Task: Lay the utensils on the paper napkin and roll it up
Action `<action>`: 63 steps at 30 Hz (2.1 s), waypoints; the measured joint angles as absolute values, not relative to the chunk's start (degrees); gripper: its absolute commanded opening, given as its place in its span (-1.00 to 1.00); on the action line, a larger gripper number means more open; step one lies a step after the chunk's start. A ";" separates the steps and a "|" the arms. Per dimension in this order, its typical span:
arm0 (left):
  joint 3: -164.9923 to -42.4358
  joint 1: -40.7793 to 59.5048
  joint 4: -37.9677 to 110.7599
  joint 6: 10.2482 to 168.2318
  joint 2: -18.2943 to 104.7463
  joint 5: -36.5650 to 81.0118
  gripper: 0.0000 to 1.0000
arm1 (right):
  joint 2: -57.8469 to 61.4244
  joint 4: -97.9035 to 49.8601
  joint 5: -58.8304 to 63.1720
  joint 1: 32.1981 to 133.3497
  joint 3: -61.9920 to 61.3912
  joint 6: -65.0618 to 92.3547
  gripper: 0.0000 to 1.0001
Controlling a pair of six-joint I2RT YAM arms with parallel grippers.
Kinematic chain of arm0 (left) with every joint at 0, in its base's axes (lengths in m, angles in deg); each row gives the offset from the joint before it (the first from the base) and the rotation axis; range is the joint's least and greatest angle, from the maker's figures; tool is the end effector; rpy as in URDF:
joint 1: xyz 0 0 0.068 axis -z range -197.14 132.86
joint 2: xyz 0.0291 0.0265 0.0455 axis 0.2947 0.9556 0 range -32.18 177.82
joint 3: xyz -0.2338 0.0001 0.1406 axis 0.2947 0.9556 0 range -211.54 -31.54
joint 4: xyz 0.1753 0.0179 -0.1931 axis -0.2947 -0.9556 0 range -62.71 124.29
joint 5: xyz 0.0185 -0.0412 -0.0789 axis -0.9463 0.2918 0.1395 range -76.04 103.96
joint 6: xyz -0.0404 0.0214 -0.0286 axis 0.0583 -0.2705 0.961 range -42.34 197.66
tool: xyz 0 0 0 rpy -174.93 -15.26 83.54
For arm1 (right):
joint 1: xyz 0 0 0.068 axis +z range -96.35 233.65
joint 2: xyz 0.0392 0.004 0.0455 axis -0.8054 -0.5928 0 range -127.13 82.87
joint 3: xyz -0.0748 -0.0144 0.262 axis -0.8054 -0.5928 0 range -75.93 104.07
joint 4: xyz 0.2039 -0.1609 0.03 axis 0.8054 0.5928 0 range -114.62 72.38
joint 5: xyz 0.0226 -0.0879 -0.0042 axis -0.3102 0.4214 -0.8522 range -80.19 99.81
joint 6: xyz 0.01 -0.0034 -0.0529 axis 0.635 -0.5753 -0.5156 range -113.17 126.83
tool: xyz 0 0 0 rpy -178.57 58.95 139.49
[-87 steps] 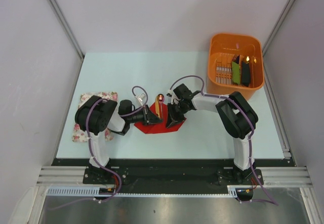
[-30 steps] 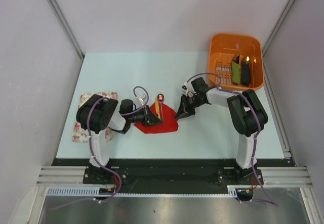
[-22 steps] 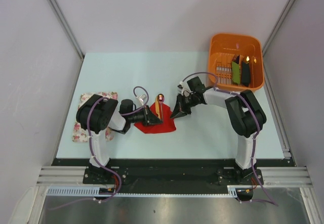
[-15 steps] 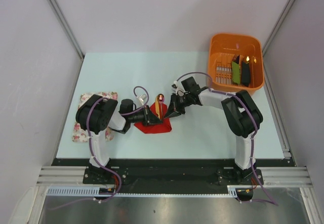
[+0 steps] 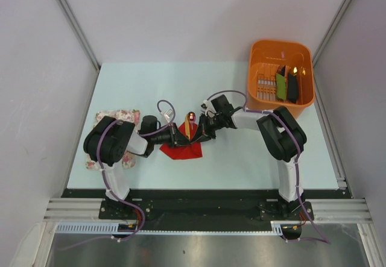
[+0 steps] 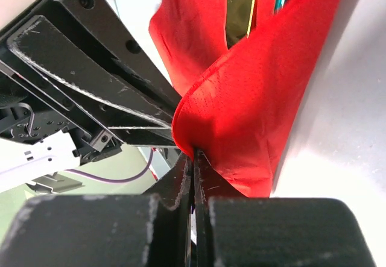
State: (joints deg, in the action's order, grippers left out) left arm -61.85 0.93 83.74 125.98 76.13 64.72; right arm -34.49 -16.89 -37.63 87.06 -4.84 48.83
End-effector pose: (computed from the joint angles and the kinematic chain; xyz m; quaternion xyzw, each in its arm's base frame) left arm 0.2740 -0.1185 0.0909 0.0087 0.8069 -0.5610 0.1845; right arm 0.3292 0.2487 0.1331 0.0588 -0.8776 -0.4757 0.0101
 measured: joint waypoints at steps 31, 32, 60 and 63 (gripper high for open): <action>-62.96 -1.15 54.94 114.33 68.94 63.22 -0.93 | -36.46 -21.20 -35.55 89.48 -4.04 52.96 -1.00; -62.96 -1.15 54.91 114.13 68.94 63.22 -0.94 | -36.72 -21.44 -35.51 89.81 -3.88 53.35 -1.00; -62.59 -3.84 46.63 108.69 55.94 65.62 -0.61 | -41.33 -30.59 -34.59 91.47 -3.36 58.99 -1.00; -61.98 -5.83 46.65 108.64 53.44 65.97 -0.59 | -41.33 -30.99 -34.57 91.51 -3.36 59.26 -1.00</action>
State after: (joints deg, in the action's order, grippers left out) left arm -61.98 -5.83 46.65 108.64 53.44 65.97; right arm -41.33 -30.99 -34.57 91.51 -3.36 59.26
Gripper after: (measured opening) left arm 0.192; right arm 0.011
